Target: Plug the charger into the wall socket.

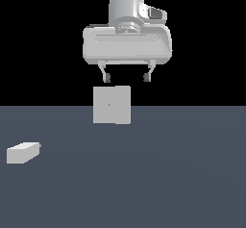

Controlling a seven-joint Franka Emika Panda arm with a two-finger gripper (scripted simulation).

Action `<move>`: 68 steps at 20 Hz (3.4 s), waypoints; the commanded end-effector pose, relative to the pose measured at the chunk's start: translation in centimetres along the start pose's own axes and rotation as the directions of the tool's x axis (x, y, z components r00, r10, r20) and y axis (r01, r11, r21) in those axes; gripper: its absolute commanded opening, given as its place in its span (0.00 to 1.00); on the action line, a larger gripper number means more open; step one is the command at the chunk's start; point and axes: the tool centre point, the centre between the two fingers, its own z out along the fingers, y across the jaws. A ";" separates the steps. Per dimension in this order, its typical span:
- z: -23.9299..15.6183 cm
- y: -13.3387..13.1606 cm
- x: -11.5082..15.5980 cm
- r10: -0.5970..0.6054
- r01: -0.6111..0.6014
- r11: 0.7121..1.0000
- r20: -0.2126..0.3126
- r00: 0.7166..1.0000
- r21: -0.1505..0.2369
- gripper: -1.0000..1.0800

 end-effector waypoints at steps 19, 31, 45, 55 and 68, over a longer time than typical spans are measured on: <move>2.1 -4.6 -1.8 -0.007 0.007 1.000 -0.096 0.995 0.004 0.96; 5.6 -11.5 -3.9 -0.016 0.019 1.000 -0.236 0.972 0.010 0.96; 9.1 -17.6 -5.2 -0.024 0.028 1.000 -0.357 0.934 0.006 0.96; 10.0 -19.2 -5.3 -0.025 0.028 1.000 -0.389 0.921 0.002 0.96; 12.2 -19.3 -5.4 -0.026 0.029 1.000 -0.389 0.921 0.002 0.96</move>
